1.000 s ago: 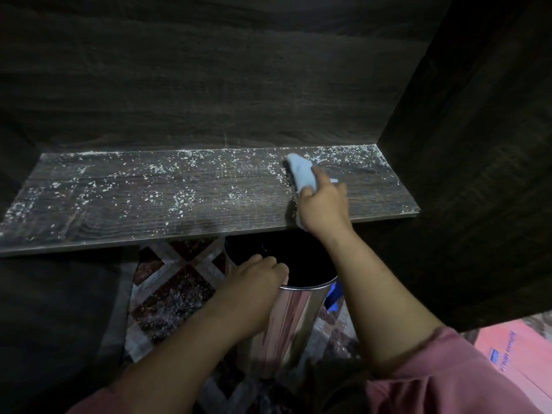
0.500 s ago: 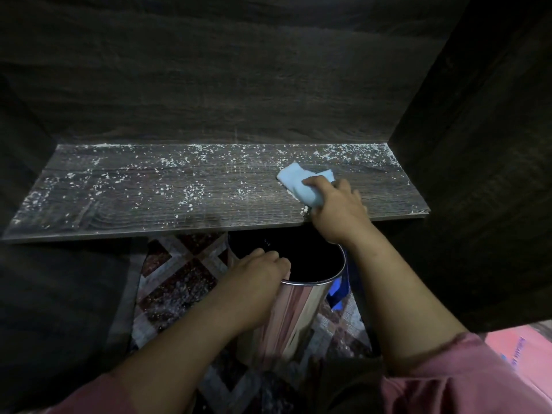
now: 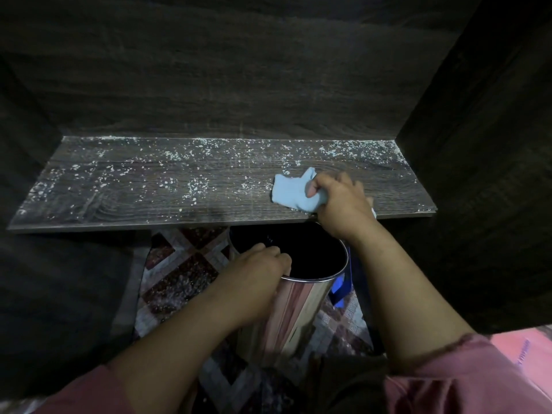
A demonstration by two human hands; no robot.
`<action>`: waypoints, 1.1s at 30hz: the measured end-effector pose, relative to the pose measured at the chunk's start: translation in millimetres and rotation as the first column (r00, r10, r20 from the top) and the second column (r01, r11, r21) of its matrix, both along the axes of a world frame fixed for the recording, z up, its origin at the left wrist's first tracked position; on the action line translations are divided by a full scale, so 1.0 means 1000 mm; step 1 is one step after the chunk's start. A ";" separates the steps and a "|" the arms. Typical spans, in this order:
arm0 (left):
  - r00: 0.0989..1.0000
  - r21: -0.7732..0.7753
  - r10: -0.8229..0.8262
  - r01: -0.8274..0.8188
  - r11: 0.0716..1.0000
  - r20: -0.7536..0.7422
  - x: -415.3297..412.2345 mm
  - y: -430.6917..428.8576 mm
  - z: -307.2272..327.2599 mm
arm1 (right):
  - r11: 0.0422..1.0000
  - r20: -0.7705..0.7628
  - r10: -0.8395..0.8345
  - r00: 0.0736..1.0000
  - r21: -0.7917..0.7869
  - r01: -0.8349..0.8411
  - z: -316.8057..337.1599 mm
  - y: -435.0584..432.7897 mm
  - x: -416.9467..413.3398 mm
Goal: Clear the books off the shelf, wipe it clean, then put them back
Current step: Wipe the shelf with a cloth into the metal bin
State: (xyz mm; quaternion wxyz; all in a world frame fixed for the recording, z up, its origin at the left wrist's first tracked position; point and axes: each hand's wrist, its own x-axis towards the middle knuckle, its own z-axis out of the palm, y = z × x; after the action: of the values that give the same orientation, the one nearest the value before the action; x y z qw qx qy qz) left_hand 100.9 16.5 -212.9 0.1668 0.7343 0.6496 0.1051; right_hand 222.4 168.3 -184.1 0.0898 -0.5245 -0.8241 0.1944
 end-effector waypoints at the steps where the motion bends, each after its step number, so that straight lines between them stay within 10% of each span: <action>1: 1.000 0.001 0.001 -0.001 1.000 0.002 0.000 -0.001 0.000 | 1.000 0.018 0.015 1.000 -0.006 -0.015 0.001 0.000 0.000; 9: 1.000 0.014 -0.001 0.001 1.000 0.000 -0.002 -0.001 -0.002 | 0.992 -0.254 -0.001 0.967 -0.125 -0.032 0.007 -0.001 -0.007; 13: 1.000 0.025 0.003 -0.003 1.000 0.002 -0.002 -0.001 -0.002 | 0.990 -0.138 -0.103 0.985 0.084 0.115 0.006 0.003 0.002; 22: 1.000 0.005 0.027 -0.027 1.000 -0.010 -0.008 0.000 -0.001 | 0.965 -0.126 0.078 0.989 -0.238 -0.107 0.005 0.005 0.000; 28: 0.999 -0.001 0.029 -0.029 1.000 -0.019 -0.010 -0.002 -0.001 | 0.981 -0.196 -0.146 0.970 0.095 0.167 -0.003 0.011 -0.002; 33: 0.999 -0.013 0.028 -0.028 1.000 -0.032 -0.011 -0.003 -0.001 | 0.997 -0.028 0.020 0.999 0.076 -0.018 -0.016 0.000 -0.014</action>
State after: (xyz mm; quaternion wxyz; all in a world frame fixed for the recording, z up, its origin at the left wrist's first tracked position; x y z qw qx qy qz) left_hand 90.1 13.5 -214.1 0.1598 0.7256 0.6630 0.0914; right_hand 208.5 168.2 -199.8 0.1197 -0.5101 -0.8344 0.1712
